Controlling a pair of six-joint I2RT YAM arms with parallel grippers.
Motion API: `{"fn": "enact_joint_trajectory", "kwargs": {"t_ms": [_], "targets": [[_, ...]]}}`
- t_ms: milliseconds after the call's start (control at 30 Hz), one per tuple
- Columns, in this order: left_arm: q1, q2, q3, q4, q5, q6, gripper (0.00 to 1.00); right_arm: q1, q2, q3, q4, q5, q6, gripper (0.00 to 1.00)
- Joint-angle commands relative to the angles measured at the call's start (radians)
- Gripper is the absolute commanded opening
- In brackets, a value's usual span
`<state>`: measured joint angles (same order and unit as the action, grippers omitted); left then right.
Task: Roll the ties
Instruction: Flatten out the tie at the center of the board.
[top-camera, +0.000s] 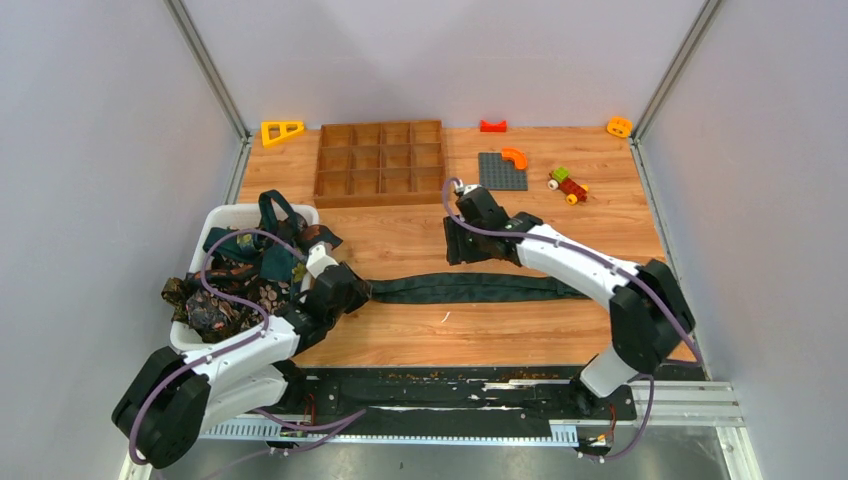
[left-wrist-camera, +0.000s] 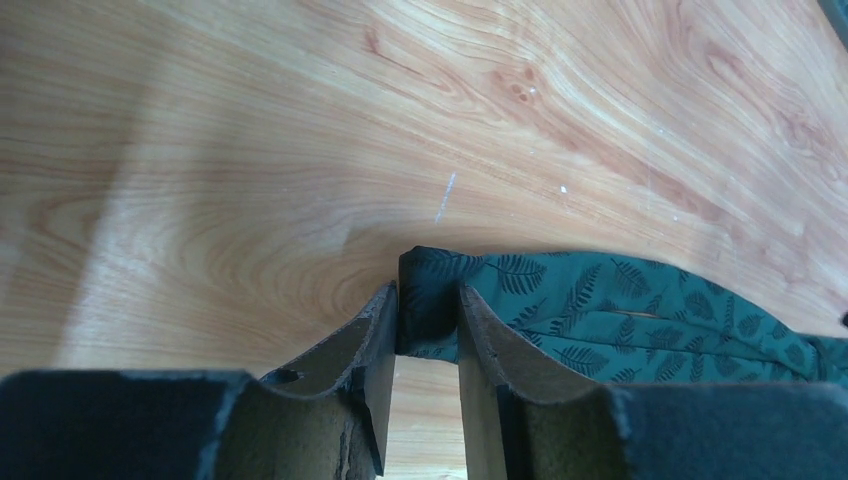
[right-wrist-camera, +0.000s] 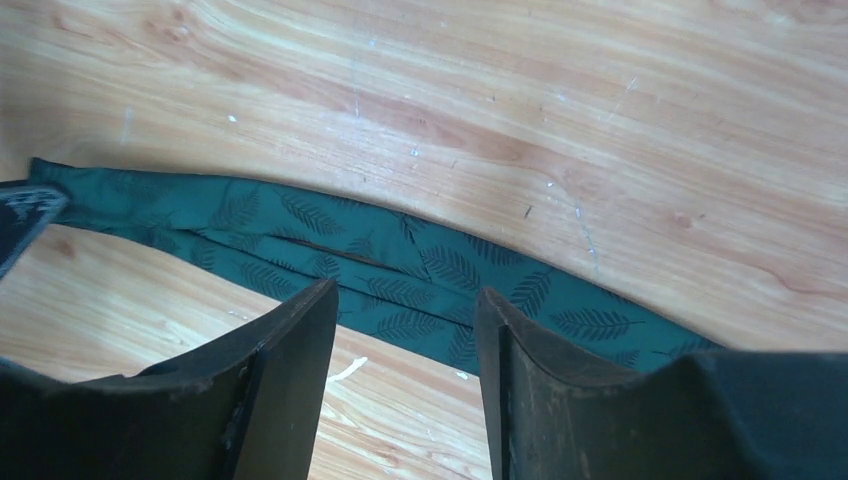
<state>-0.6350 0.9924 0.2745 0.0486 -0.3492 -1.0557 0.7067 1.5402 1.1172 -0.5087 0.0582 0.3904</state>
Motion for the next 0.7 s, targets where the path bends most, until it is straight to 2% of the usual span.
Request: {"fn": "enact_joint_trajectory", "kwargs": {"t_ms": [0, 233, 667], "targets": [[0.001, -0.018, 0.001, -0.044, -0.070, -0.007, 0.36, 0.032, 0.117, 0.080, -0.131, 0.017, 0.074, 0.53], [0.001, -0.019, -0.012, -0.042, -0.080, 0.000, 0.35, 0.094, 0.273, 0.197, -0.190, 0.074, 0.122, 0.45], [0.002, -0.023, -0.024, -0.029, -0.076, 0.011, 0.34, 0.126, 0.435, 0.307, -0.234, 0.166, 0.156, 0.43]]}}
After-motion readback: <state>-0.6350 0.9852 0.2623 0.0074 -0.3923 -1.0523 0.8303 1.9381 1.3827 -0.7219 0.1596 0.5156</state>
